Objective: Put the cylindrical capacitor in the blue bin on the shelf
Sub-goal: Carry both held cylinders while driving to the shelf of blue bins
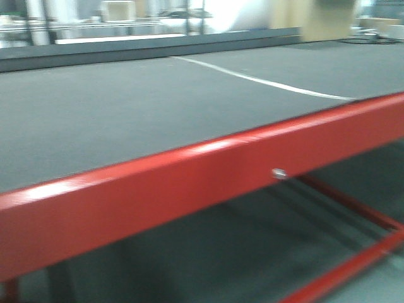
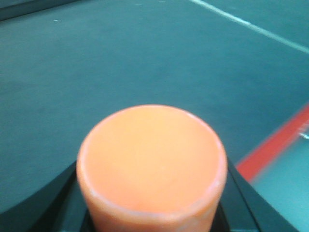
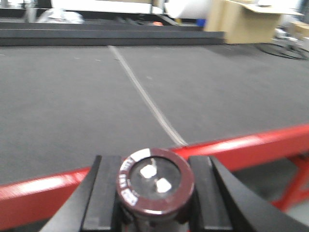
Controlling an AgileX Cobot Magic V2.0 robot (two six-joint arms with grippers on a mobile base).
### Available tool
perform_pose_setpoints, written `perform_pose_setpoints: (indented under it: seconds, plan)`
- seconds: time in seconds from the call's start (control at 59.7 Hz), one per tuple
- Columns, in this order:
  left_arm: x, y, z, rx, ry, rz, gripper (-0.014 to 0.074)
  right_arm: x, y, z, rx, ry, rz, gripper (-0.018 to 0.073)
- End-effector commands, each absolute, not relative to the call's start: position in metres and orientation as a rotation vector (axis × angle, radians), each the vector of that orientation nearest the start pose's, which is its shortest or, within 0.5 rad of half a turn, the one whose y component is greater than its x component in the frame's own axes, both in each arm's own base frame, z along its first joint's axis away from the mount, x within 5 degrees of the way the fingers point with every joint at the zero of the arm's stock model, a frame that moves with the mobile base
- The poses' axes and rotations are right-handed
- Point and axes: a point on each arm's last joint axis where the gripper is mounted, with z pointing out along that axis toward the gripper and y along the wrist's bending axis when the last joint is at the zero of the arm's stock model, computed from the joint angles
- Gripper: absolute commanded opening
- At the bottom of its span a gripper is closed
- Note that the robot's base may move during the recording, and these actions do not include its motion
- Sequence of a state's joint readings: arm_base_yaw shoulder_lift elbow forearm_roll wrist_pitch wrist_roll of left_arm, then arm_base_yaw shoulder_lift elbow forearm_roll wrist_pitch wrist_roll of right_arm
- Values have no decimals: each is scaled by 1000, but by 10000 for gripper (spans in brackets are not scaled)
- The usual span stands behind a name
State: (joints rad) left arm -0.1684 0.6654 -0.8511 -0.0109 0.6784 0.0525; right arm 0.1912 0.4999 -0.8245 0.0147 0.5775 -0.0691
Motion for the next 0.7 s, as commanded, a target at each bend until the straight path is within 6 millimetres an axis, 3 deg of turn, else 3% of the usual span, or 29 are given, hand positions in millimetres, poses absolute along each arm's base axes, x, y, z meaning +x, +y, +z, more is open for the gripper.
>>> perform_pose_setpoints:
  seconds: [0.0, 0.687]
  plan:
    - [118, -22, 383, 219, 1944, -96, -111, 79, 15, 401, -220, 1683, 93, -25]
    - [118, -22, 383, 219, 1944, -96, -111, 79, 15, 401, -220, 1683, 93, -25]
